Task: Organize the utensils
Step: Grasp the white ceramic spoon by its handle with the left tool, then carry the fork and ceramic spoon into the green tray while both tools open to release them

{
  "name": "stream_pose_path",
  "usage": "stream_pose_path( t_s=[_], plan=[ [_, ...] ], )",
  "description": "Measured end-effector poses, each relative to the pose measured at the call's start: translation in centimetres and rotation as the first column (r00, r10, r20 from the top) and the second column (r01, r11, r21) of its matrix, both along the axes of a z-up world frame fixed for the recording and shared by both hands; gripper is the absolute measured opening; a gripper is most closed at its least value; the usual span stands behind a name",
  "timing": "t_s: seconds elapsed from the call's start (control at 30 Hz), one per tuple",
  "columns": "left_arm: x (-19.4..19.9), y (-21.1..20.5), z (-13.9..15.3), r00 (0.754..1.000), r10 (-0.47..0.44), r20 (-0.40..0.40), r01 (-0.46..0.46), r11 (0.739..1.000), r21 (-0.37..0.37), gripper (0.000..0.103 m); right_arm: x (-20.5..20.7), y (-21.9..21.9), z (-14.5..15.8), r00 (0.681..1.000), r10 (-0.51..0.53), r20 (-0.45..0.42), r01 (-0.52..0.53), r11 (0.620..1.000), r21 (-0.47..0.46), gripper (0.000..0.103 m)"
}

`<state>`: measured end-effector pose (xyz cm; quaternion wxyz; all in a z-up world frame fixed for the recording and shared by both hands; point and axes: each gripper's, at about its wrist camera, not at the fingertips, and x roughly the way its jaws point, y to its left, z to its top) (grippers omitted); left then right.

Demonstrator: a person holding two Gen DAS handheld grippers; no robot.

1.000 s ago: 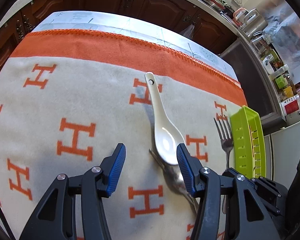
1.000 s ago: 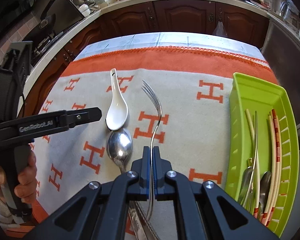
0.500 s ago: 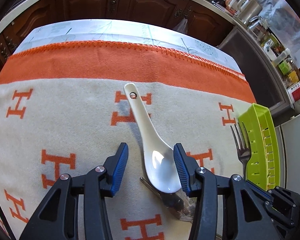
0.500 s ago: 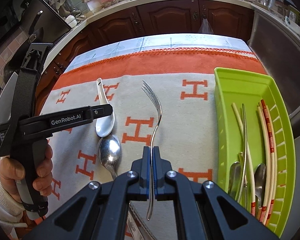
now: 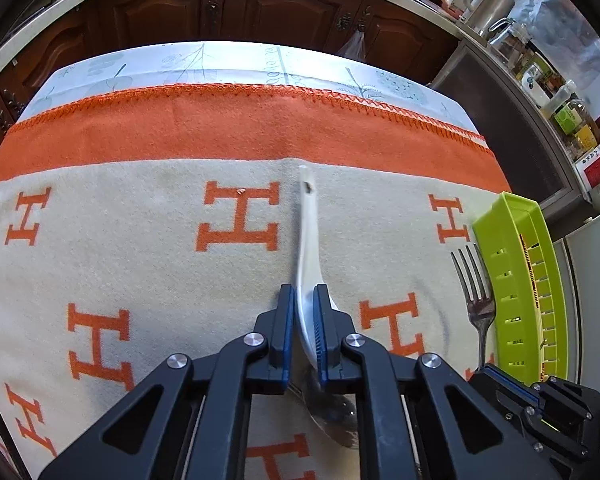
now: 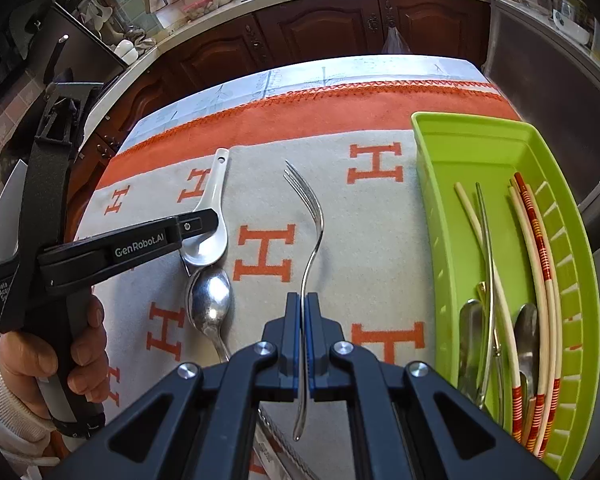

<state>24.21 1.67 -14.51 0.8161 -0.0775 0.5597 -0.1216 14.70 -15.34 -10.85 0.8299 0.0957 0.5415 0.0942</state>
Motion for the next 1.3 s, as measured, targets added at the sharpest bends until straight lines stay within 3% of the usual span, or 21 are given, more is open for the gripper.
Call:
stream_pose_path(
  t_s=[0.27,0.6,0.93,1.3],
  plan=[
    [-1.3,1.0,1.3,0.999,0.034,0.016,-0.033,0.999,-0.033,0.003,-0.3,-0.5,0.7,1.000,-0.017,0.010,0.017,1.000,0.016,0.002],
    [-4.1,0.2,6.2,0.998,0.042,0.054,-0.038,0.996,-0.076,0.003,-1.1,-1.6,3.0,0.998,-0.044,0.033,0.042,0.996,0.077,0.002],
    [-9.1,-6.2,9.6,0.998,-0.025,0.057,0.032,0.993,-0.116,0.003,-4.6,-6.7,5.8,0.992,-0.114,0.050,0.109,0.990,0.085,0.002],
    [-10.8,-14.5,9.1,0.995,-0.095,0.033,0.099,0.985,-0.141,0.004,-6.7,-12.8,5.0,0.984,-0.175,0.028,0.174,0.984,0.035,0.002]
  ],
)
